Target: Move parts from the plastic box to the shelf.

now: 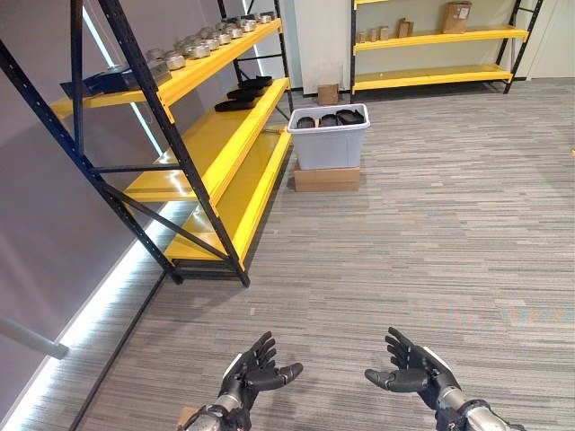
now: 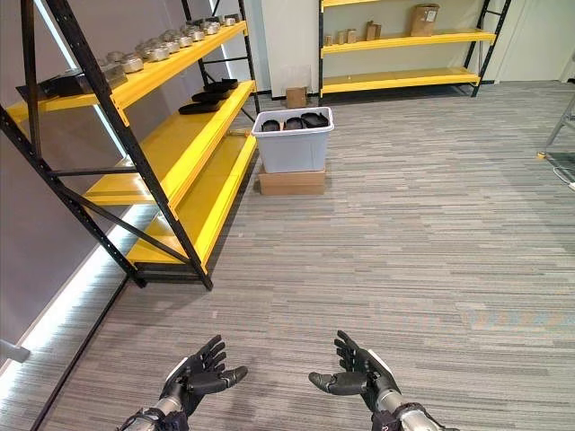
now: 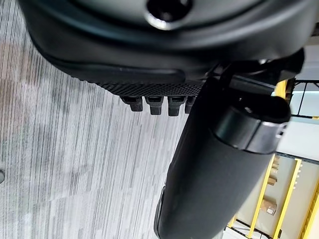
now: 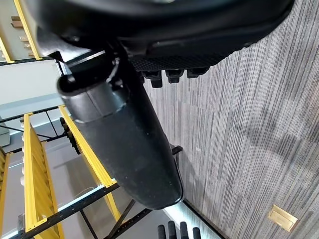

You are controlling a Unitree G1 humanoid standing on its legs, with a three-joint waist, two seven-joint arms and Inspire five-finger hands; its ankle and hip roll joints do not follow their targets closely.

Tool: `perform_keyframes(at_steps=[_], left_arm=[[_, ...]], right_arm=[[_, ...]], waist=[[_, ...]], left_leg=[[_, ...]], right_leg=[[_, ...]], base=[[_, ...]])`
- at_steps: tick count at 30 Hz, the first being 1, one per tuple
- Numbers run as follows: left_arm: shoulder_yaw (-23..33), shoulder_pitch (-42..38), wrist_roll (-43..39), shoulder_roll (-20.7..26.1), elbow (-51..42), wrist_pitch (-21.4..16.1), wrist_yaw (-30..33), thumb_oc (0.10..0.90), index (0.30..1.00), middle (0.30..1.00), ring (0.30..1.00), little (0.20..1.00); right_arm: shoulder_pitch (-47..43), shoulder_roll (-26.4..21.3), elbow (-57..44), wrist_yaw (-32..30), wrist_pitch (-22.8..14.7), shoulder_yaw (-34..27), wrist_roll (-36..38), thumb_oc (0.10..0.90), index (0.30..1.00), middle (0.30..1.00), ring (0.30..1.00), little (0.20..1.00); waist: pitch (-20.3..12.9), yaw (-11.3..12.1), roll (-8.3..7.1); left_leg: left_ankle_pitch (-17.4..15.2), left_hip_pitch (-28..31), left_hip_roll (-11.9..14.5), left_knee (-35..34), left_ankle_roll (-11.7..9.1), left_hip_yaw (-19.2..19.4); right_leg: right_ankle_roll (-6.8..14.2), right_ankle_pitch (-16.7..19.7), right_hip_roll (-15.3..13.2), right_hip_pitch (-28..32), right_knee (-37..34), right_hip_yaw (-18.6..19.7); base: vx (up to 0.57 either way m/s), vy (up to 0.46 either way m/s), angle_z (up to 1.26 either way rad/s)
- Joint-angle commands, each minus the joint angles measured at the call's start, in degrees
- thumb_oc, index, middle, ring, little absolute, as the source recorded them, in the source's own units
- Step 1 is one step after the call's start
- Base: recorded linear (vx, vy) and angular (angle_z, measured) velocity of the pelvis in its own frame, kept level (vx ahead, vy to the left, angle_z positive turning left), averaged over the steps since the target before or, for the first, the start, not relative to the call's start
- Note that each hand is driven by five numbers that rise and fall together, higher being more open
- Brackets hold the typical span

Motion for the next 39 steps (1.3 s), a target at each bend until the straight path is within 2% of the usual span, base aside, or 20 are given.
perform_keyframes(at_steps=[1,33,39], left_arm=[[1.7,-3.7,0.2,3.1,-3.3,-4.7,-0.9,0.9,1.0,1.0,1.0,1.0],[2.9,-3.1,-0.9,2.8,-3.5,-4.5,-0.8,0.9,1.0,1.0,1.0,1.0],[3.6,-3.3,-0.4,3.3,-3.8,-4.9,-0.4,0.9,1.0,1.0,1.0,1.0]], right_arm=[[-4.9,0.6,-3.8,1.4,-4.9,-0.6,1.5,0.9,1.0,1.0,1.0,1.0],[-4.4,0.8,-4.3,1.6,-4.4,-0.5,1.9,0.9,1.0,1.0,1.0,1.0],[-5.4,1.2,-3.5,1.0,-4.3,-0.5,1.9,0.9,1.0,1.0,1.0,1.0]], waist=[[-1.7,0.0,-4.15],[-1.8,0.3,-4.29],[-1.2,1.0,-4.41]], left_leg=[[-1.5,-2.1,1.9,-0.4,-2.1,-0.9],[-1.6,-2.6,1.1,-0.4,-1.7,-2.0],[-2.3,-3.5,0.3,0.7,-1.0,-2.1]], right_leg=[[0.6,-4.5,-1.8,2.1,2.3,-1.0],[0.8,-4.2,-2.5,2.2,2.4,-1.9],[1.5,-4.5,-3.5,1.3,3.8,-1.9]], base=[[0.0,0.0,0.0],[0.0,0.0,0.0],[0.02,0.051,0.0]])
